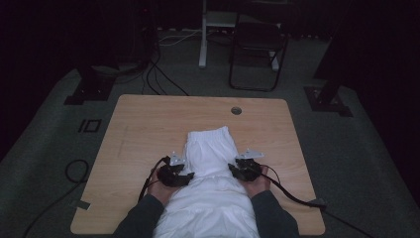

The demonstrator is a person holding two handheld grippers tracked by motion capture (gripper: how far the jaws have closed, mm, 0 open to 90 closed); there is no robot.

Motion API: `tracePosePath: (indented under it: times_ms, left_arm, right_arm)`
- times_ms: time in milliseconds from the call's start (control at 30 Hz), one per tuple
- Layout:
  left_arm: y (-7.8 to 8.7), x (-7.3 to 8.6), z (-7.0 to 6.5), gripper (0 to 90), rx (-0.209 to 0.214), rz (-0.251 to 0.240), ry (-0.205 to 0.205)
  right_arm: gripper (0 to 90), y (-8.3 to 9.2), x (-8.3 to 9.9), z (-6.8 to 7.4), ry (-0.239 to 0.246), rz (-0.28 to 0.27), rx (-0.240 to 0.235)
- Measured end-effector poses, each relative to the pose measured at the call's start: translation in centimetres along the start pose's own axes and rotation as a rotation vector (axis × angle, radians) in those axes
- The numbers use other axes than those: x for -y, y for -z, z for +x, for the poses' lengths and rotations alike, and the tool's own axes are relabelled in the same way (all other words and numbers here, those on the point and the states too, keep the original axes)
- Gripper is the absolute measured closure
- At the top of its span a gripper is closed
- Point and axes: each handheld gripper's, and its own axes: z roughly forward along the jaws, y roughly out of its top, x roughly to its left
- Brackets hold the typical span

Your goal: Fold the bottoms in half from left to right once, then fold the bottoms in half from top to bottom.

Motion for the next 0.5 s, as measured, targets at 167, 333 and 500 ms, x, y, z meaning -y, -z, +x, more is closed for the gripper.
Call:
tracePosePath:
  times_ms: [167, 333, 500]
  left_arm:
    - [0.6, -3.7, 1.2, 36.9, 0.008, -0.1, 0.002]
    - [-3.3, -6.0, 2.6, 30.0, -0.027, -0.048, 0.042]
    - [-6.0, -5.3, 3.7, 29.7, -0.08, 0.023, 0.091]
  right_arm:
    - [59.7, 0.0, 0.0, 0.0, 0.0, -0.002, 0.0]
    - [59.7, 0.0, 0.1, 0.0, -0.002, -0.005, 0.0]
    - [59.7, 0.0, 0.3, 0.0, 0.0, -0.019, 0.001]
